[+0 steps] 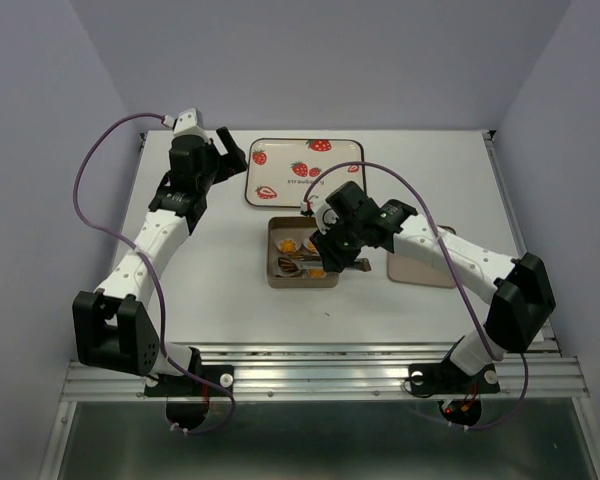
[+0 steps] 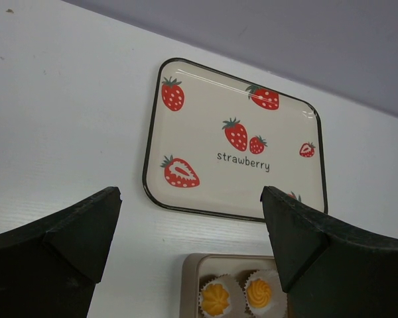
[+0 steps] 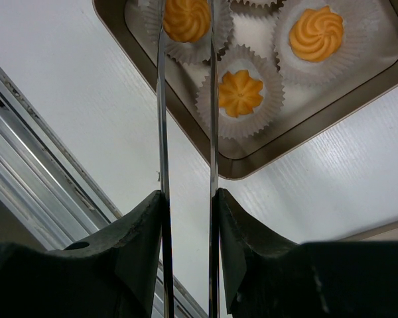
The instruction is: Pack the cookies
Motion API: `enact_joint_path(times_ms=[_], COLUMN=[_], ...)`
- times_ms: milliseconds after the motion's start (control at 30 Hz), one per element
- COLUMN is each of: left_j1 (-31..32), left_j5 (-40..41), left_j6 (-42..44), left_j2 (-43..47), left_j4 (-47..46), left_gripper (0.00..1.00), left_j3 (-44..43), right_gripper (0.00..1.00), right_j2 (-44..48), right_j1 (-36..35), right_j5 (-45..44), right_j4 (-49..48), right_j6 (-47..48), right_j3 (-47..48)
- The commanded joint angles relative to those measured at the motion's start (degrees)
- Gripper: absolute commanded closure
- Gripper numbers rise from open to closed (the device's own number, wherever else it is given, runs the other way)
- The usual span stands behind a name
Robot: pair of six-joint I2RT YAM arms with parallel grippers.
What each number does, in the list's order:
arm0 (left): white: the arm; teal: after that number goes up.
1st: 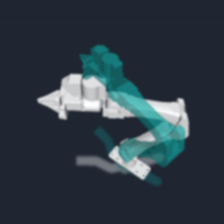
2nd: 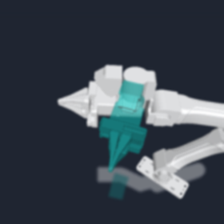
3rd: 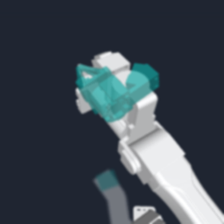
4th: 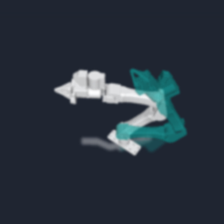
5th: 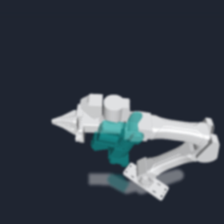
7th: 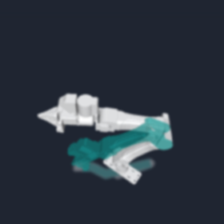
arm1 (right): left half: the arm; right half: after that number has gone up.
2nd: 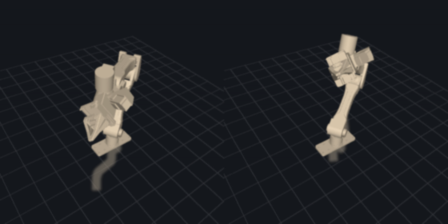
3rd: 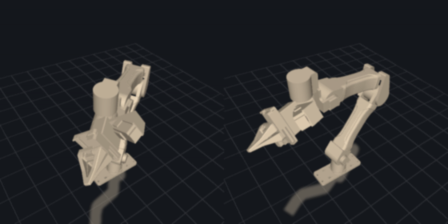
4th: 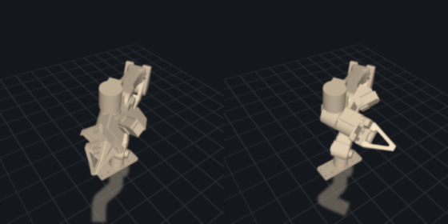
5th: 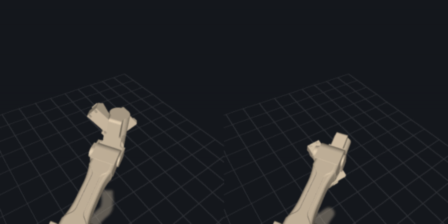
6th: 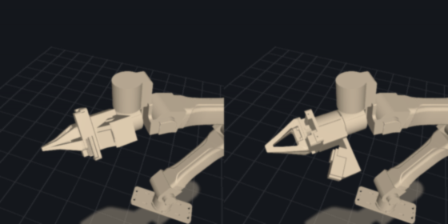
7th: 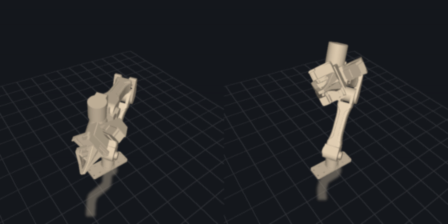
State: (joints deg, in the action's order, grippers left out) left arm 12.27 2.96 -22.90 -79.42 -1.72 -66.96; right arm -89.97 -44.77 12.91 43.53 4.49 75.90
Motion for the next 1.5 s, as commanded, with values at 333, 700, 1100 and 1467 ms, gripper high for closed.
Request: enact_joint_path(times_ms=[333,700,1100,1467], left_j1=[0.03,0.03,0.03,0.03], left_j5=[-0.06,0.2,0.64,0.82], left_j6=[1.27,1.27,1.27,1.27], left_j2=[3.04,3.48,4.01,4.18], left_j4=[-2.77,-2.68,-2.59,-2.68], left_gripper=[0.01,0.01,0.01,0.01], left_j3=[0.69,0.69,0.78,0.78], right_gripper=[0.58,0.55,0.51,0.49], right_j2=[-0.03,-0.64,-0.9,-0.56], right_j1=[-1.1,-1.63,-1.63,-1.63], right_j5=[-1.4,-3.24,-3.41,-4.12], right_j4=[-2.04,-2.22,-2.83,-2.75], right_j6=[0.51,0.61,0.34,-0.01], right_j3=[-0.05,-0.4,0.39,0.83])
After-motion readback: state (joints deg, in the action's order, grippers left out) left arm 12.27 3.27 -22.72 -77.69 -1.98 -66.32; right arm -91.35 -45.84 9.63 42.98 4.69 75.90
